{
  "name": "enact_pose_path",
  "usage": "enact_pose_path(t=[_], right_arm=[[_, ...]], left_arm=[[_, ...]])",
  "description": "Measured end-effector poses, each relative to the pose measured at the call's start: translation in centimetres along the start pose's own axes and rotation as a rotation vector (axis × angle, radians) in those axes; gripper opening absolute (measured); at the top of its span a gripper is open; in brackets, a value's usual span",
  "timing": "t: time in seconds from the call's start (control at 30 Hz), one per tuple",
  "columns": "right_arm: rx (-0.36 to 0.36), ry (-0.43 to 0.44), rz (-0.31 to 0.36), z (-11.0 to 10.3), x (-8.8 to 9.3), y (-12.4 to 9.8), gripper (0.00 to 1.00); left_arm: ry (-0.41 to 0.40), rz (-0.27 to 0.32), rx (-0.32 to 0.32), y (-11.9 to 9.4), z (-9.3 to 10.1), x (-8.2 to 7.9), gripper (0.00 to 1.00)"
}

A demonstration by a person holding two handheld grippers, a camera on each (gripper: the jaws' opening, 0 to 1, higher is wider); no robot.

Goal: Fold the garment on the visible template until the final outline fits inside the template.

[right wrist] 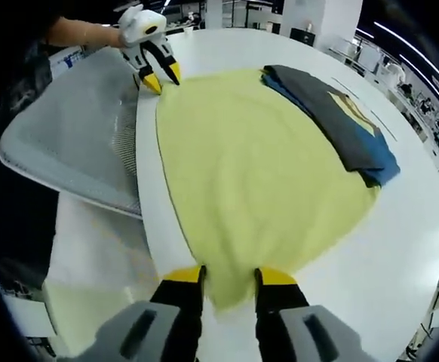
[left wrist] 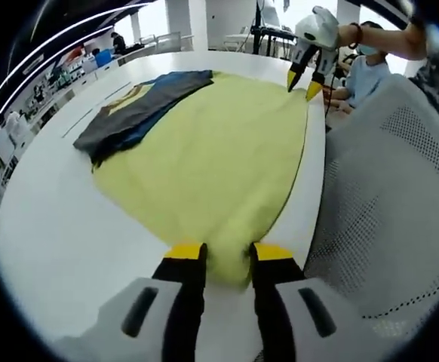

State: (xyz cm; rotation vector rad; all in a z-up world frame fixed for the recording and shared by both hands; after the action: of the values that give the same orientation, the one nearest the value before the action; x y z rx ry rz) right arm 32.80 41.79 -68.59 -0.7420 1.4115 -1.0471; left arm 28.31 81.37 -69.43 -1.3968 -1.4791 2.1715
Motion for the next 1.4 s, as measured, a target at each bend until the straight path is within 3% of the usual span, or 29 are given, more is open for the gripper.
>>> enact_pose_path(t=[0.2,0.3,0.43,0.77,1.13,1.4], right_arm=[[0.048,0.051,0.018,0.6,0.3,0.0,0.06],[0.048,0.065,0.030,0.6,0.3,0.1,0.04],[0.045,0.053,0.029,0.4,0.3,0.0,0.02],[0.010,0.053,0.038,-0.7,0.3,-0.8,0.00],[-0.073,0.036,0.042,-2.8,0.4,-1.5,0.00],[-0.123,0.070,0.038,-4.0,0.8,-2.2,0.00]], left_arm=[[-0.016,-0.001,-0.018,0.1,-0.3,-0.1,0.12],[-0.013,-0.003,-0.030,0.1,-0.5,-0.2,0.04],[-0.002,-0.004,-0.039,0.1,-0.4,-0.3,0.01],[-0.017,-0.013,-0.038,-1.0,0.1,0.2,0.01],[-0.057,-0.062,-0.005,-2.5,1.8,0.9,0.01],[-0.104,-0.089,0.035,-3.0,2.9,1.7,0.01]])
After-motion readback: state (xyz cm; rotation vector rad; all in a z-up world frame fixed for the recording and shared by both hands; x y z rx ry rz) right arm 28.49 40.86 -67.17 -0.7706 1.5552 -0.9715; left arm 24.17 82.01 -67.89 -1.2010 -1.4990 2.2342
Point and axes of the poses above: the point that each gripper's makers call its tool centre point, and the gripper's own axes: y roughly forward along the fingers, z roughly to its right, x roughly out of its underside, the point moved 10 cm from there along -y, roughly backward along the fingers, and after that the axes turned 8 degrees about -y, right-handed, at the moved point
